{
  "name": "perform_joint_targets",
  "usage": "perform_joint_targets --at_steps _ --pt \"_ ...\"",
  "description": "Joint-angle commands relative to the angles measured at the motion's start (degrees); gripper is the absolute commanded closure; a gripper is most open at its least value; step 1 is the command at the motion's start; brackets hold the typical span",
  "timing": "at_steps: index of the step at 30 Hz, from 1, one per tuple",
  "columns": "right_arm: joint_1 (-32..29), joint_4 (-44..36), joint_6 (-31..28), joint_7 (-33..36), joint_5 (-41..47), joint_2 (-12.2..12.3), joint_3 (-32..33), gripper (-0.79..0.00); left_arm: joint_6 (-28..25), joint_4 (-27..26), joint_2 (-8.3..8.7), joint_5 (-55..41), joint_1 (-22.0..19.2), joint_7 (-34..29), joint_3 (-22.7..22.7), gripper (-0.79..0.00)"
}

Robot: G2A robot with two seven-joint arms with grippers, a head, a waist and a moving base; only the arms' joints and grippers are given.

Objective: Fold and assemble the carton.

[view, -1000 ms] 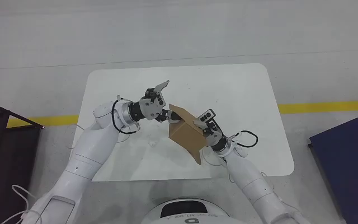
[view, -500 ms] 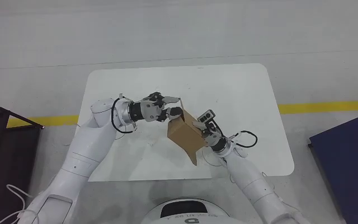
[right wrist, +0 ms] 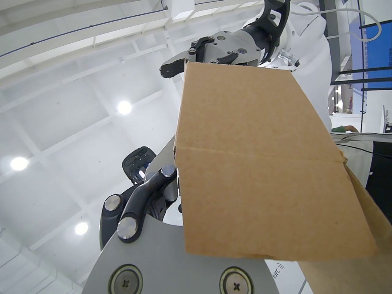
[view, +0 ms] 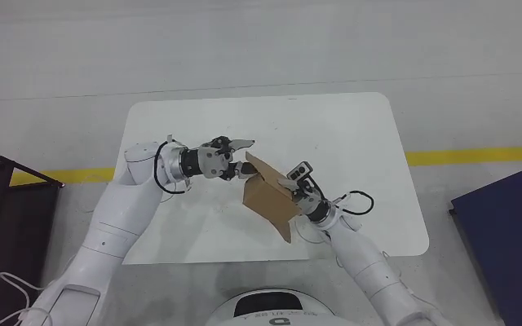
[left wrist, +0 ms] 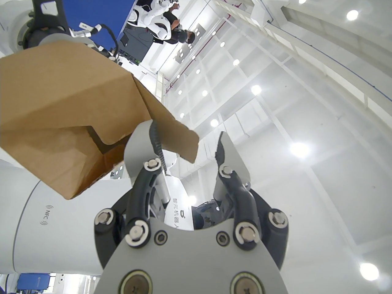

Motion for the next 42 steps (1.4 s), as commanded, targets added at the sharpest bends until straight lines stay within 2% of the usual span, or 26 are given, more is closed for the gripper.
perform_joint_targets --at_steps 1,8,15,22,26,30,37,42 --pt "0.05 0.08 0.22 -0.06 -0.84 0.14 0.11 0.0 1.09 -0.43 0.41 0.54 0.23 1.03 -0.1 -0.785" --pt "-0.42 -0.6 1.14 0.77 -3.35 0.89 1.32 0.0 3.25 -2.51 3.11 -0.6 1.31 3.17 1.29 -0.785" --pt "-1.06 -1.98 1.85 0.84 -4.42 1.32 1.54 0.0 2.01 -2.41 4.97 -4.21 -0.03 1.94 4.47 -0.785" --pt "-1.61 -2.44 2.44 1.39 -3.6 1.64 2.06 0.0 -0.38 -2.2 7.14 -9.29 -0.06 -0.45 3.92 -0.785" --pt "-1.75 -2.81 3.02 1.59 -3.6 1.78 1.93 0.0 0.26 -2.01 8.35 -8.4 -0.92 0.19 3.44 -0.785" --pt "-1.53 -3.27 3.26 1.37 -3.94 1.83 1.46 0.0 1.29 -1.06 8.42 -8.86 -3.36 1.22 6.24 -0.785" --pt "-1.67 -3.47 2.78 1.17 -3.42 1.98 1.49 0.0 0.46 2.51 7.28 -11.63 -8.06 0.4 12.96 -0.785" --pt "-1.9 -3.55 2.32 1.41 -2.96 2.11 1.71 0.0 -0.47 5.2 6.45 -13.43 -11.12 -0.53 16.87 -0.736"
